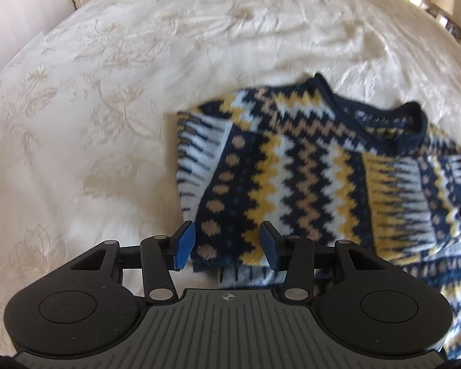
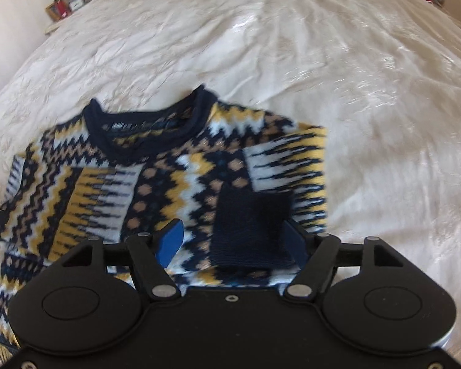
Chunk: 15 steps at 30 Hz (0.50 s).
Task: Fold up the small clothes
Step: 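Move both tools to the navy ribbed hem of the sweater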
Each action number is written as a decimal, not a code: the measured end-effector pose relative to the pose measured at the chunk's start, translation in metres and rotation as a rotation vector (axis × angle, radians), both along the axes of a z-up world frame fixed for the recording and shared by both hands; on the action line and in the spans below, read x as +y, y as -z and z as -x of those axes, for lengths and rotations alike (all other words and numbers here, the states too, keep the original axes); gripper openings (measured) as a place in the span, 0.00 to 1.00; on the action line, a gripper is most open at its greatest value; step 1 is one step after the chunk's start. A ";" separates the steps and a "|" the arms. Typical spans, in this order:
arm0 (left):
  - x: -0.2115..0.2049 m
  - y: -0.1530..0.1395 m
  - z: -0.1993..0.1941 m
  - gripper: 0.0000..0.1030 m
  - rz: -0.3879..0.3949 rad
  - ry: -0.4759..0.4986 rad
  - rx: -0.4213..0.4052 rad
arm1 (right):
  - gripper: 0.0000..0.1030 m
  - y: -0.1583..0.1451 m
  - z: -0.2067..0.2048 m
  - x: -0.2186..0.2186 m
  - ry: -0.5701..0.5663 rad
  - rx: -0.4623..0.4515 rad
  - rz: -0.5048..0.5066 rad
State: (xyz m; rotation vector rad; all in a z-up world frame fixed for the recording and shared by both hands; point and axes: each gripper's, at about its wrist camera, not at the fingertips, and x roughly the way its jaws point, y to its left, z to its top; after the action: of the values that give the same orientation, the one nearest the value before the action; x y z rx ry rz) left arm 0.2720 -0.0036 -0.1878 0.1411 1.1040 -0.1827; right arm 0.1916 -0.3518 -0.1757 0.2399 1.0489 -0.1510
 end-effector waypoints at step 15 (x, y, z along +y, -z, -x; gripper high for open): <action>0.040 0.001 0.035 0.53 0.059 -0.002 0.054 | 0.78 0.005 0.038 0.014 0.028 0.068 0.026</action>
State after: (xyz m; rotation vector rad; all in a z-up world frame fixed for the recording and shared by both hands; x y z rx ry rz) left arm 0.2372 0.0367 -0.1891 0.0828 1.1510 -0.2185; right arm 0.1538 -0.3374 -0.1810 0.2270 1.1108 -0.1987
